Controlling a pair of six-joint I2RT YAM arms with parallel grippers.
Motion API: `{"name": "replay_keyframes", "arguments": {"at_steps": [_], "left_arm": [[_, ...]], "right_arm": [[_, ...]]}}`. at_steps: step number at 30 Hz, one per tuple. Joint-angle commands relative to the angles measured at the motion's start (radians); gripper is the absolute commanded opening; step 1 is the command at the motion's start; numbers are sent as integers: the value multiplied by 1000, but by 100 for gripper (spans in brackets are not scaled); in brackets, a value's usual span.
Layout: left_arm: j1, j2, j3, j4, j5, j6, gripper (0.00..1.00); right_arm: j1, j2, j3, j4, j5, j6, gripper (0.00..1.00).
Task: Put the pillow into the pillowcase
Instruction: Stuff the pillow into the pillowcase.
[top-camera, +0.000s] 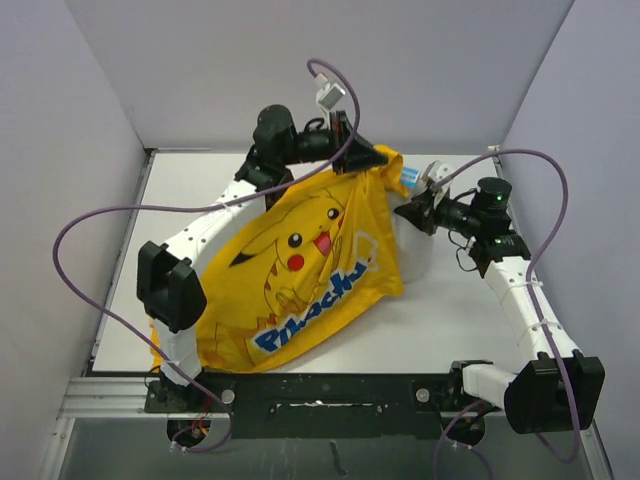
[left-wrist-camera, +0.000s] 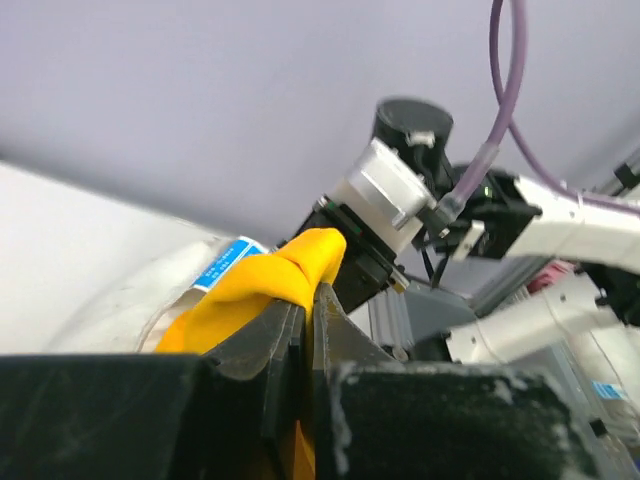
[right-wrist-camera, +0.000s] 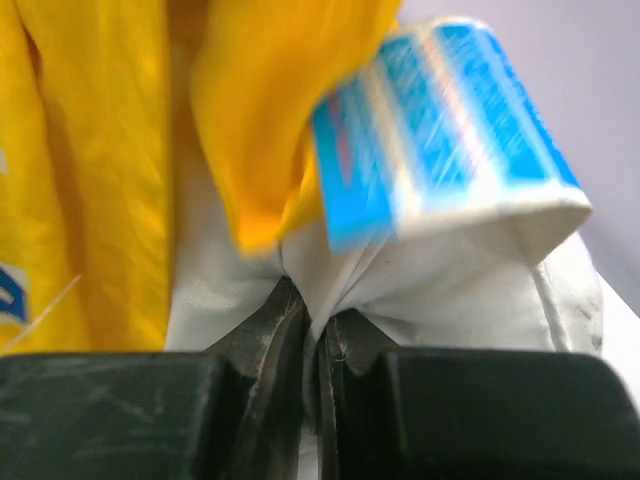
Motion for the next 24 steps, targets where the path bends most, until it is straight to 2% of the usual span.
{"name": "replay_keyframes", "arguments": {"at_steps": [1, 4, 6, 8, 10, 13, 17, 19, 22, 24], "left_arm": [[-24, 171, 402, -195, -106, 41, 0], [-90, 304, 632, -289, -114, 50, 0], [-131, 375, 749, -343, -125, 75, 0], [-160, 423, 809, -355, -106, 73, 0], [-179, 423, 781, -348, -80, 70, 0], [-204, 324, 547, -278, -44, 95, 0], [-219, 67, 3, -109, -87, 157, 0], [-226, -41, -220, -21, -135, 185, 0], [-233, -138, -461, 79, -187, 210, 0], [-234, -168, -576, 117, -209, 223, 3]], "right_arm": [[-89, -21, 18, 217, 13, 405, 0], [-140, -49, -49, 353, -120, 549, 0], [-138, -69, -127, 438, -219, 576, 0], [-139, -84, -197, 511, -302, 574, 0], [-144, -99, -220, 474, -332, 512, 0], [-174, -99, -198, 355, -364, 441, 0], [-199, -93, -232, 340, -323, 445, 0], [-199, -60, -239, 363, -331, 475, 0], [-170, 13, -252, 418, -391, 515, 0], [-131, 34, -259, 397, -428, 452, 1]]}}
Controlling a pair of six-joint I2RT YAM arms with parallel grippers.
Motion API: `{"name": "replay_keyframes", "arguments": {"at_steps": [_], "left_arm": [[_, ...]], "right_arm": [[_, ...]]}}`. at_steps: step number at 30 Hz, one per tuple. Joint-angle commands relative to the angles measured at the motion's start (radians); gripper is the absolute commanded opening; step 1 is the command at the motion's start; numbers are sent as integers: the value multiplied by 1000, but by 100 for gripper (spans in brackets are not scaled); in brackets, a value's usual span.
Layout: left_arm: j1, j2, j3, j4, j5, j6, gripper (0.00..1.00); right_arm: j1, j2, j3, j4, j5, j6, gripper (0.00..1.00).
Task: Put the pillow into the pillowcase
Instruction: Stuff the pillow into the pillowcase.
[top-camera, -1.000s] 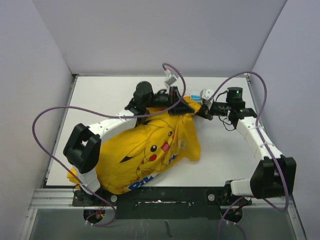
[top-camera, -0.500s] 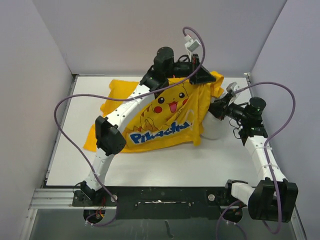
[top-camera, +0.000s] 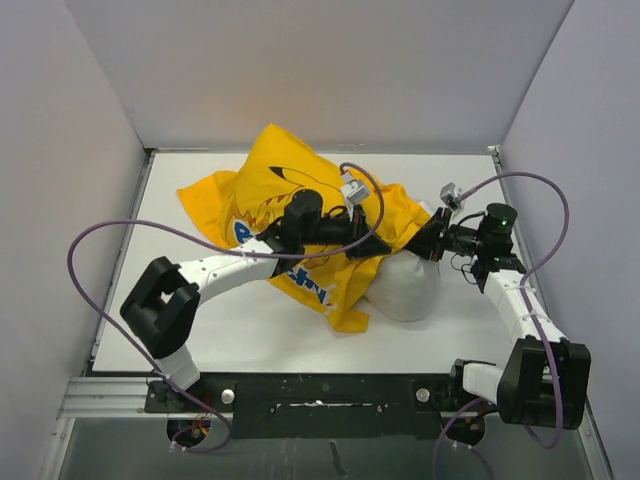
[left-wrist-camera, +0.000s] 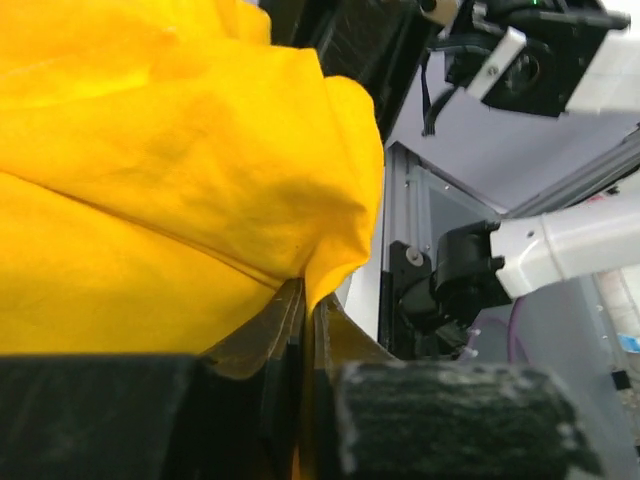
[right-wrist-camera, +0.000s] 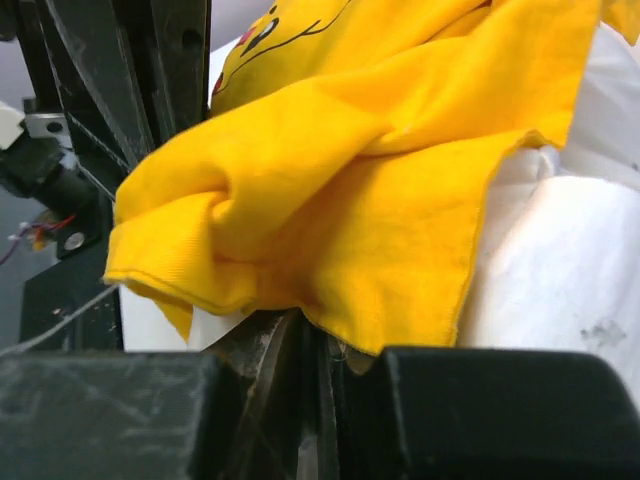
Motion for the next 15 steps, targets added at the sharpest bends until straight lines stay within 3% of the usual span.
{"name": "replay_keyframes", "arguments": {"at_steps": [1, 5, 9, 11, 15], "left_arm": [[-41, -117, -233, 167, -21, 46, 7], [-36, -185, -424, 304, -113, 2, 41], [-2, -332, -534, 292, -142, -50, 65], [39, -459, -549, 189, -155, -72, 71], [150, -675, -504, -212, -269, -125, 87]], "right_arm": [[82, 39, 7, 30, -96, -99, 1], [173, -9, 38, -292, -18, -561, 3], [219, -29, 56, -437, 51, -763, 3], [234, -36, 66, -497, 66, -838, 2], [256, -68, 66, -637, 65, -1033, 5]]}}
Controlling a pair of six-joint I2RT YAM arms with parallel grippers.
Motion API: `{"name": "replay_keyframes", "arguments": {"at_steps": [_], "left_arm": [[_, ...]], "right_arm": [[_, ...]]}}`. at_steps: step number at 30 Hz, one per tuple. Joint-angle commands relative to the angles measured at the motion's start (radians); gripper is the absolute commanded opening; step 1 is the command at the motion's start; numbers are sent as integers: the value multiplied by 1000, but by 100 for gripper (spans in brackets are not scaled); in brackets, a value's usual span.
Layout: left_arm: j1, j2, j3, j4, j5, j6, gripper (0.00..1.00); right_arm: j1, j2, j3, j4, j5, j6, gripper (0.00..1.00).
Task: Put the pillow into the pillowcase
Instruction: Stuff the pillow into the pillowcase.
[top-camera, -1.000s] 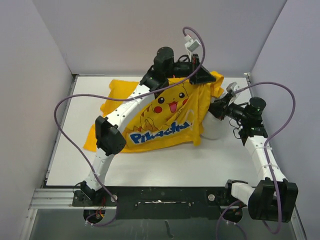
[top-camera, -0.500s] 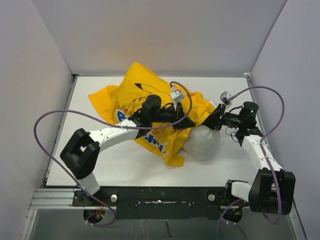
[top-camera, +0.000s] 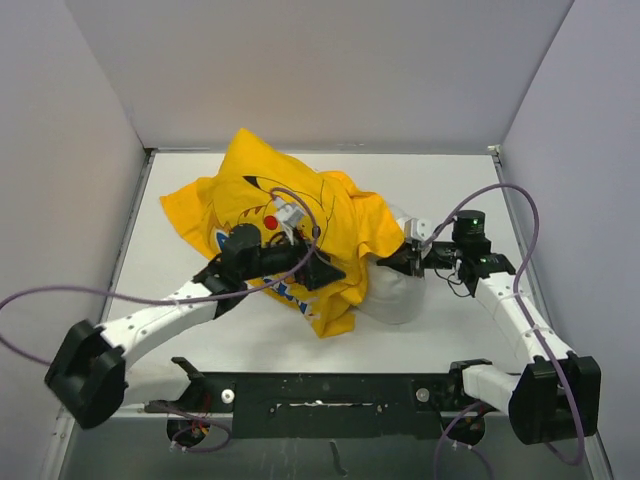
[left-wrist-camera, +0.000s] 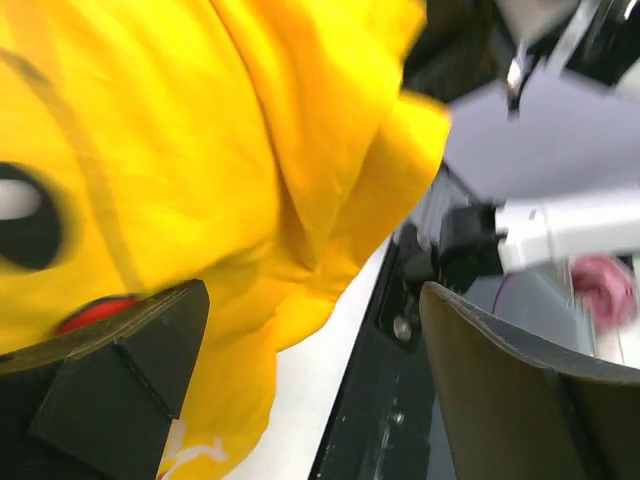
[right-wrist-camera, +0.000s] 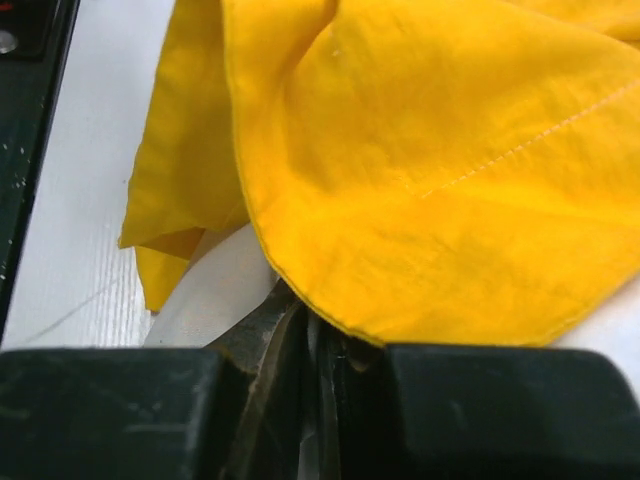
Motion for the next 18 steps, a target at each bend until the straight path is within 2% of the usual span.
{"name": "replay_keyframes", "arguments": {"at_steps": [1, 4, 8, 13, 16, 18], "left_arm": [[131, -266, 71, -347, -155, -67, 88], [183, -363, 72, -513, -277, -87, 95], [232, -390, 72, -584, -477, -168, 98], [278, -232, 253, -694, -615, -299, 98], [278, -94, 396, -818, -701, -347, 98], [277, -11, 442, -829, -697, -360, 98]], "right_arm": [[40, -37, 9, -267, 19, -352, 6], [67, -55, 2, -359, 23, -523, 9], [101, -57, 7, -393, 56, -577, 8], [157, -51, 23, -430, 117, -633, 5], [216, -41, 41, -461, 230, -683, 4], [263, -27, 61, -491, 315, -721, 3]]}}
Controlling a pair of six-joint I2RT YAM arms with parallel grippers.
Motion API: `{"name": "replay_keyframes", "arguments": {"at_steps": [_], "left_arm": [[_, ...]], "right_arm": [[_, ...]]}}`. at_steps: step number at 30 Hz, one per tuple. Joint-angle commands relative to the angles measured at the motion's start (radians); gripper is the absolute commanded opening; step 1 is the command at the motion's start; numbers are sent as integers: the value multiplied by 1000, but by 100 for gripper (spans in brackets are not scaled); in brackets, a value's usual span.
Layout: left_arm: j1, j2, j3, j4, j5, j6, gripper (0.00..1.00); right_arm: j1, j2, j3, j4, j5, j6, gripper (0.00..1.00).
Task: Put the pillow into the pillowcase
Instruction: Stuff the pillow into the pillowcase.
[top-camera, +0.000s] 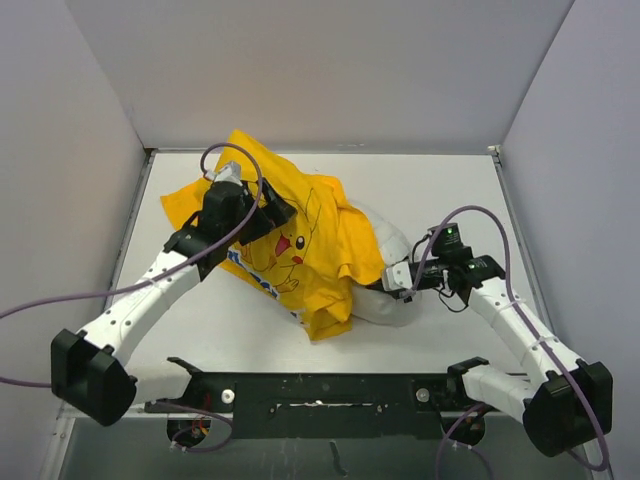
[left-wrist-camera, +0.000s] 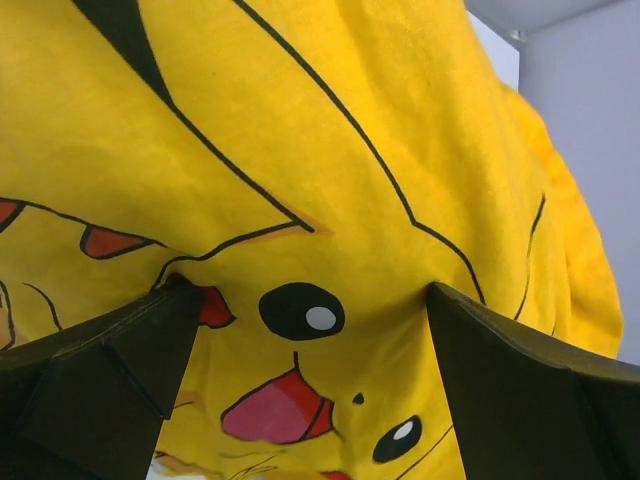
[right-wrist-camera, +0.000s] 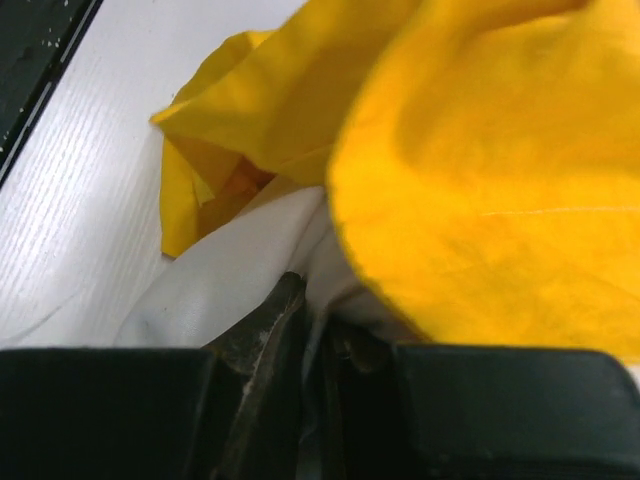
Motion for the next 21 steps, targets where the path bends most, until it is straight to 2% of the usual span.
{"name": "replay_keyframes", "arguments": {"at_steps": [1, 2, 3, 5, 6, 7, 9, 13, 17, 21], "left_arm": [[1, 124, 132, -42, -87, -79, 95], [-1, 140, 110, 31, -40, -76, 85], [-2, 153, 77, 129, 19, -73, 68], [-2, 182, 4, 385, 151, -76, 23], [-4, 204, -13, 513, 213, -77, 11], [-9, 233, -3, 610, 269, -70, 6], [-28, 297, 93, 691, 358, -33, 3], [-109, 421, 394, 662, 470, 51, 1], [-186, 494, 565, 627, 529, 94, 2], [-260, 540, 584, 680, 537, 74, 8]], "right_arm": [[107, 42, 50, -146, 240, -133, 3], [132, 51, 68, -167, 281, -151, 3], [160, 62, 89, -184, 322, -163, 3], [193, 78, 169, -217, 391, -167, 3], [202, 89, 223, -223, 424, -155, 2], [206, 101, 286, -224, 458, -127, 2], [207, 134, 437, -226, 539, -91, 1], [201, 212, 747, -260, 646, -61, 1], [176, 209, 967, -352, 518, 1, 1], [132, 169, 1068, -439, 351, 46, 1]]}}
